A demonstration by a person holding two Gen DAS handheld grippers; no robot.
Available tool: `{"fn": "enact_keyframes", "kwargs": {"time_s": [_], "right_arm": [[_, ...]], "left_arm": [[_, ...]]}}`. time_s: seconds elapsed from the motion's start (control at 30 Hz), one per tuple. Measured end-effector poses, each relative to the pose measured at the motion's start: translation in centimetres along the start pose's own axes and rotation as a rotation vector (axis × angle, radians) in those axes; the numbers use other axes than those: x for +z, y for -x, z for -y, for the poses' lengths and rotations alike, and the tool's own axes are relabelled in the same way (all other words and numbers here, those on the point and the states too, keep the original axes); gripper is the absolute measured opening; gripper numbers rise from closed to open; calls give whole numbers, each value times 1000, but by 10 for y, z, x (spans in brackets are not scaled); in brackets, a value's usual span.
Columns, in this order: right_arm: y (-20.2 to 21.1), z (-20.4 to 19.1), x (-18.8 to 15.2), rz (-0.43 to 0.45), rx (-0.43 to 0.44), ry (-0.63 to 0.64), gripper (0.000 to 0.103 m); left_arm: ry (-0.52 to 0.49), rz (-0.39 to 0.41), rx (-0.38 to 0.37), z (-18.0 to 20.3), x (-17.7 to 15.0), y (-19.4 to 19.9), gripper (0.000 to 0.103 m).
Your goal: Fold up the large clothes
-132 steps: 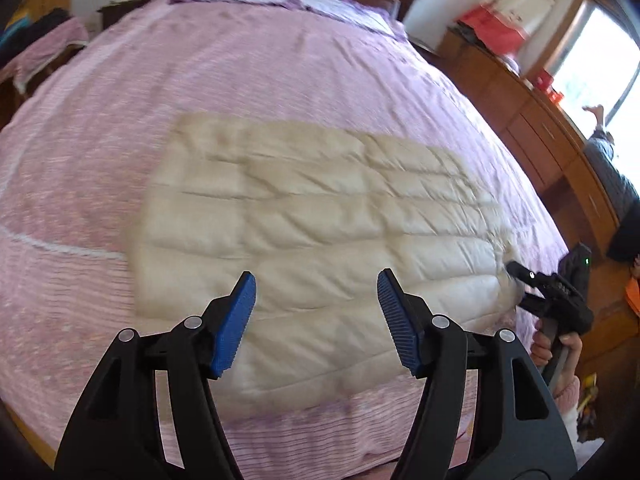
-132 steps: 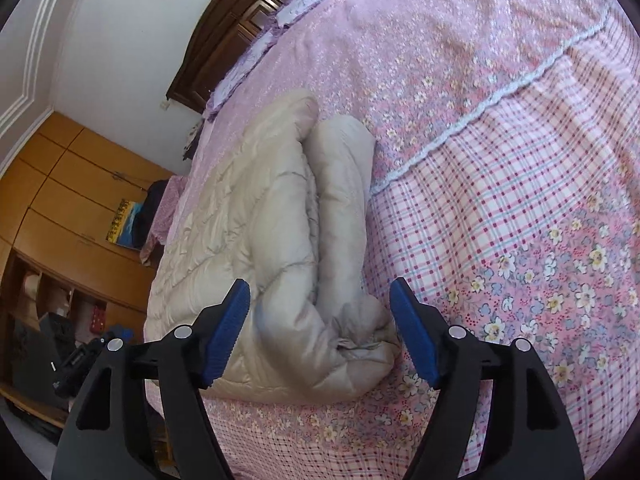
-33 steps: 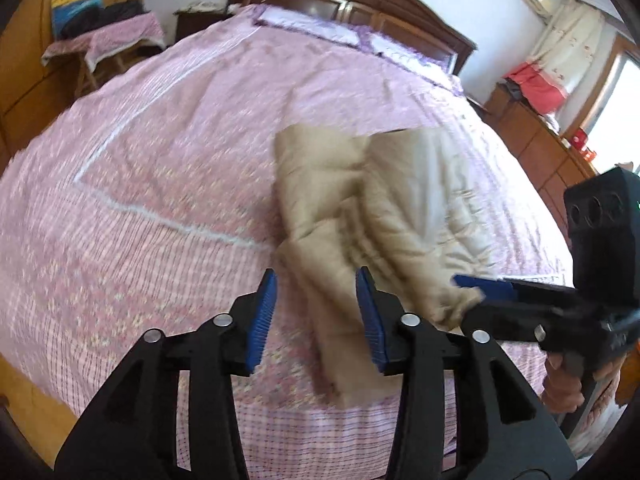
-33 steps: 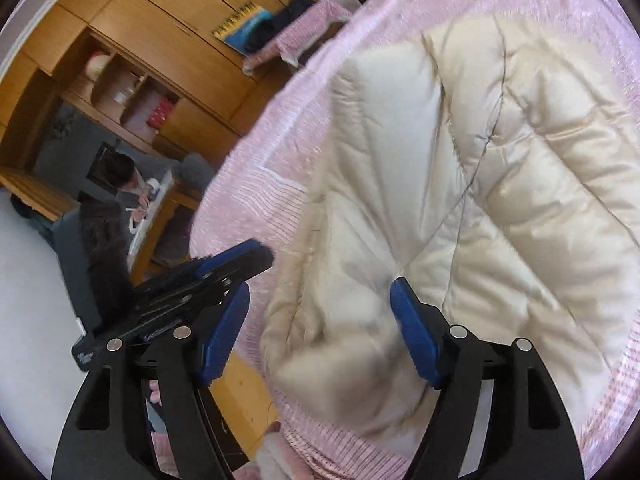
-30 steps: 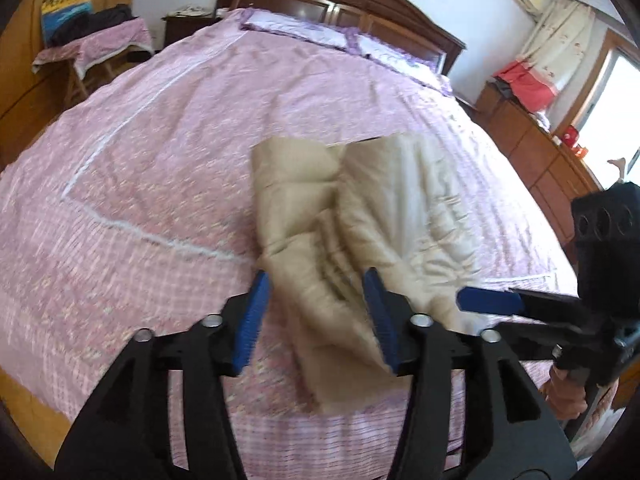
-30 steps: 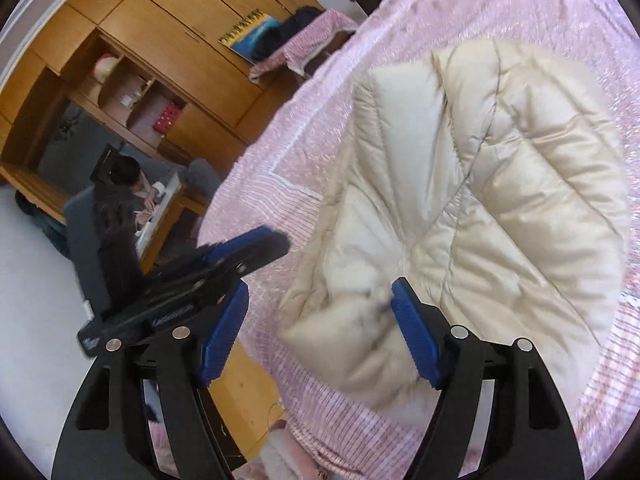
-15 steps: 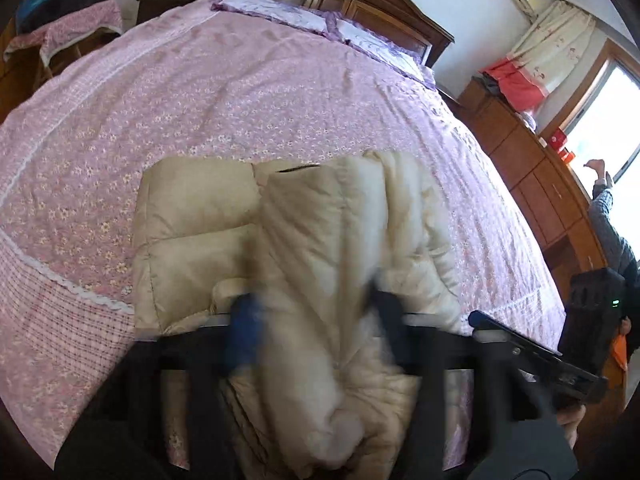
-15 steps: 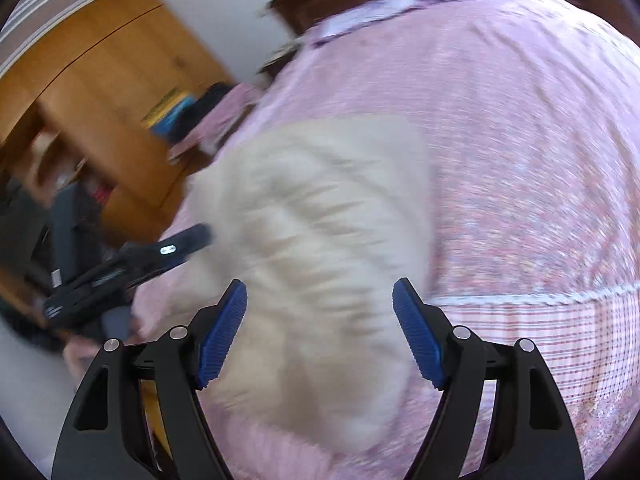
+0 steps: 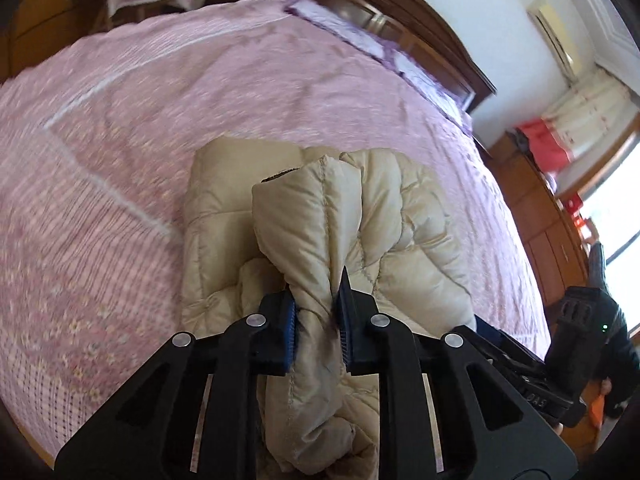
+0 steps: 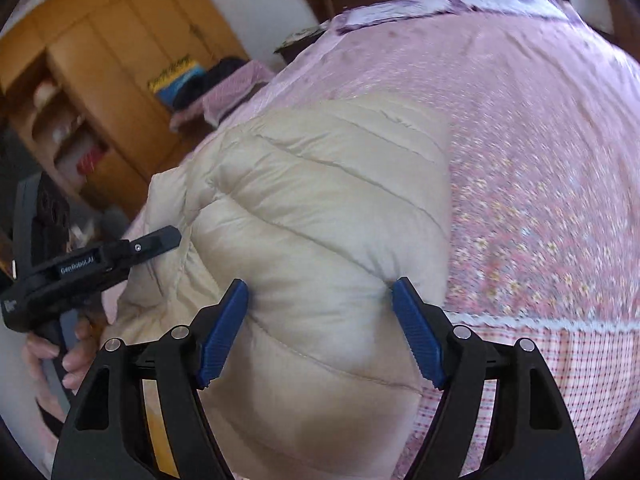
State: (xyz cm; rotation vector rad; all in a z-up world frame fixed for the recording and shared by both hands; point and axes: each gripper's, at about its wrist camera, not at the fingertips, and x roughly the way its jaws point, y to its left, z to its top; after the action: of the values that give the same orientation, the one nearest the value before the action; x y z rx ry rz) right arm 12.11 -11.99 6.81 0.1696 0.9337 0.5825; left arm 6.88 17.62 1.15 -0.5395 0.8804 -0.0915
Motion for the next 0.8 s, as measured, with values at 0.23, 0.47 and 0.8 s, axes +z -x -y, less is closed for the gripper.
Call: {"fn": "enact_keyframes", "kwargs": {"time_s": [0.23, 0.47, 0.8], "right_arm": [[-23, -17, -5, -27, 4, 87, 78], [-12, -5, -4, -20, 38, 44, 78], [-22, 67, -2, -124, 219, -235, 85]], "left_arm": [[26, 3, 121, -24, -16, 1, 72], [30, -47, 124, -29, -17, -12, 75], [92, -95, -19, -40, -13, -29, 67]]}}
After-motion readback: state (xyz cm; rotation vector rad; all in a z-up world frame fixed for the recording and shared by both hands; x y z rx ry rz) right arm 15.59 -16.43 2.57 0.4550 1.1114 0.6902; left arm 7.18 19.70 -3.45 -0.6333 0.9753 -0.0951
